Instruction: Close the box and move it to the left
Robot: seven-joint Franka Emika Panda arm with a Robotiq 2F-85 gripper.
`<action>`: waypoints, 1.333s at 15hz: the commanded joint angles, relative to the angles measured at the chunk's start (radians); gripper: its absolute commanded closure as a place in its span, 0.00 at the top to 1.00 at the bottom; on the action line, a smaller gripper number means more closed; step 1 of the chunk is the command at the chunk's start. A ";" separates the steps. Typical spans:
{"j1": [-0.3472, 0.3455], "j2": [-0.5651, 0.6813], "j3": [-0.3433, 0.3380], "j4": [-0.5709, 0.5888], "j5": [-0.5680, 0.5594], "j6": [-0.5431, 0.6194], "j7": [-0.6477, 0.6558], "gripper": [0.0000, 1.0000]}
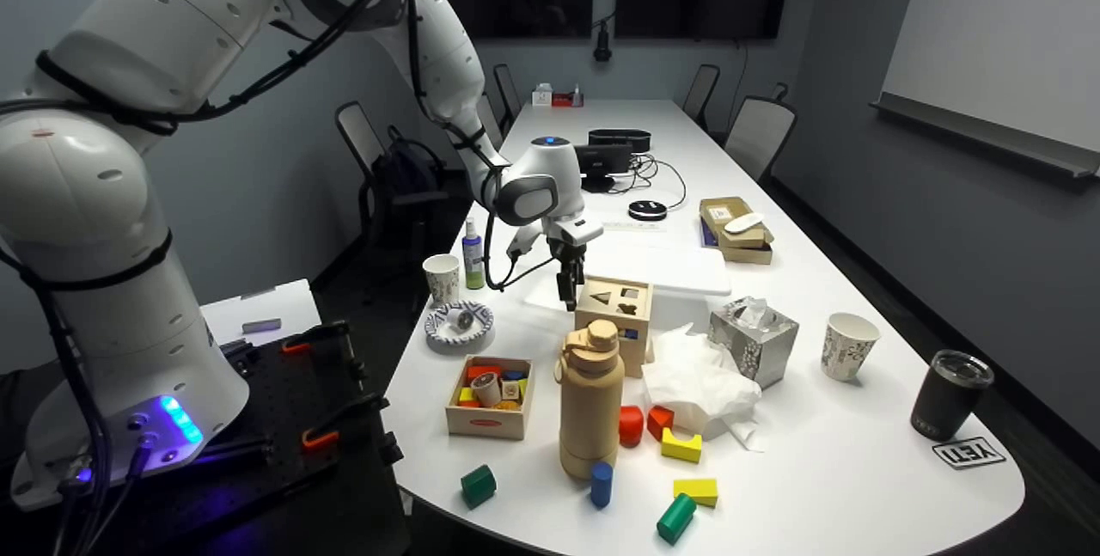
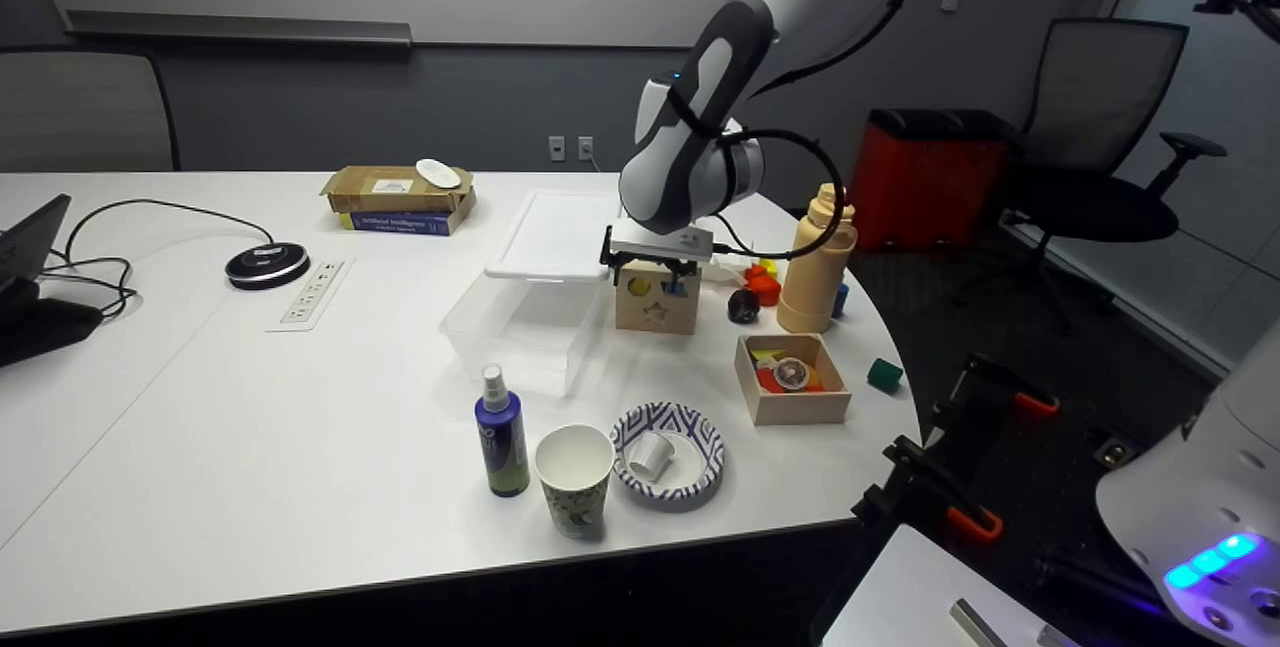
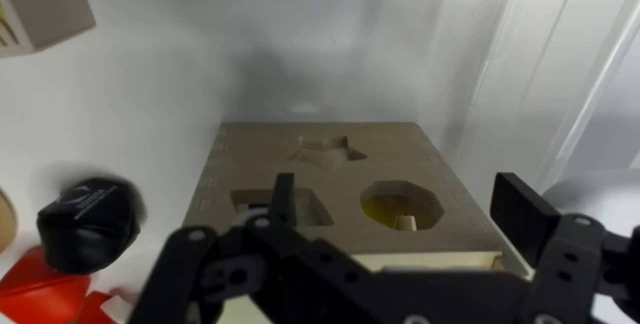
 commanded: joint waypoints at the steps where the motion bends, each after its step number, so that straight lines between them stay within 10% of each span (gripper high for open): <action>1: 0.027 -0.007 -0.028 0.011 -0.005 -0.030 0.033 1.00; 20: 0.012 -0.090 0.014 -0.019 -0.015 -0.106 -0.006 1.00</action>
